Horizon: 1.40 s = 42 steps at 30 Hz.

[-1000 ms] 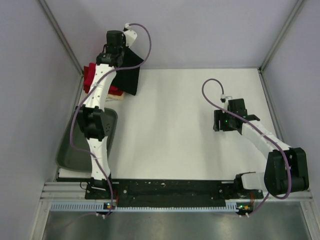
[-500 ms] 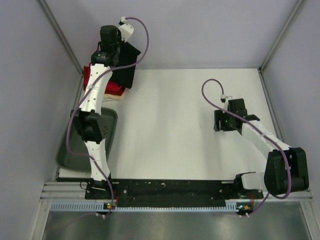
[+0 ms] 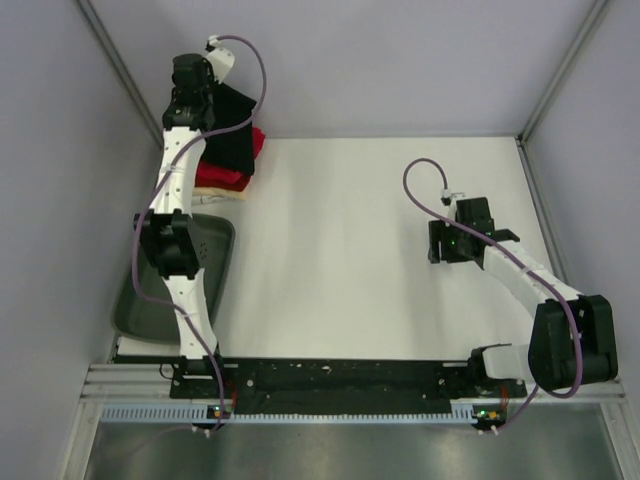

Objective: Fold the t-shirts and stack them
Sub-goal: Put the neatly folded tshirt into the corner of the board with the left arm

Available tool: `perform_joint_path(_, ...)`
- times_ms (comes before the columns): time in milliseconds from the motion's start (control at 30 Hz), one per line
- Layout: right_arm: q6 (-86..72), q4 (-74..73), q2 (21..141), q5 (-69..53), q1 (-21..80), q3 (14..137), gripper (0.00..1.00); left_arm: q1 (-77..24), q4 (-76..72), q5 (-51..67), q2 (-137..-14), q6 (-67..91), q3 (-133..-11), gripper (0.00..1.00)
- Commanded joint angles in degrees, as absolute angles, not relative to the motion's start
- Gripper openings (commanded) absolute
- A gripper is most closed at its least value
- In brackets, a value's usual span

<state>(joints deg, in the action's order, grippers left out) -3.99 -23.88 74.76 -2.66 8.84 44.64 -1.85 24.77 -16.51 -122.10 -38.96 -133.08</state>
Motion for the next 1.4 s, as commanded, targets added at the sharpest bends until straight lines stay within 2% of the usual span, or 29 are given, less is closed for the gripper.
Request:
perform_joint_path(0,-3.2,-23.7,74.8,-2.2,9.0,45.5,0.62,1.2,14.0,-18.0,-126.1,-40.2,-135.0,0.0)
perform_joint_path(333,-2.8,-24.2,75.4,-2.4,9.0,45.7,0.62,4.7,2.7,-24.3,-136.8,-44.6,-140.4,0.0)
perform_joint_path(367,-2.7,-24.2,75.7,-2.4,9.1,45.9,0.62,5.0,2.6,-24.5,-137.1,-44.8,-140.2,0.09)
perform_joint_path(400,-2.8,-24.2,75.9,-2.5,9.1,46.0,0.62,5.1,2.2,-25.0,-137.5,-45.3,-139.9,0.31)
perform_joint_path(433,-2.7,-24.2,76.1,-2.6,9.0,46.1,0.62,5.2,2.1,-25.9,-137.8,-45.8,-139.8,0.48)
perform_joint_path(467,-2.6,-24.3,76.2,-2.6,9.0,46.1,0.62,5.2,2.1,-27.1,-138.1,-46.2,-139.8,0.61)
perform_joint_path(500,-2.6,-24.3,76.4,-2.7,9.0,46.0,0.62,5.2,2.1,-27.9,-138.3,-46.9,-139.8,0.66)
perform_joint_path(600,-2.6,-24.3,76.3,-2.8,9.1,46.1,0.62,5.3,3.0,-30.3,-137.8,-47.2,-139.8,0.73)
perform_joint_path(733,-2.5,-24.3,75.9,-3.3,9.0,46.2,0.62,4.9,11.0,-24.6,-133.3,-40.8,-137.4,0.72)
perform_joint_path(900,-2.9,-24.2,76.6,-3.5,9.1,46.2,0.62,-1.8,20.5,-5.9,-119.6,-39.8,-118.8,0.58)
perform_joint_path(1000,-2.9,-24.3,76.6,-3.6,9.0,46.1,0.62,-6.8,27.5,-0.3,-116.4,-40.3,-113.0,0.6)
perform_joint_path(1200,-3.0,-24.2,76.6,-3.9,9.1,45.9,0.62,-11.1,29.5,-7.2,-119.5,-42.1,-111.1,0.67)
perform_joint_path(1367,-3.1,-23.7,77.1,-4.0,9.1,45.9,0.62,-12.2,25.9,-15.4,-123.0,-45.1,-111.5,0.67)
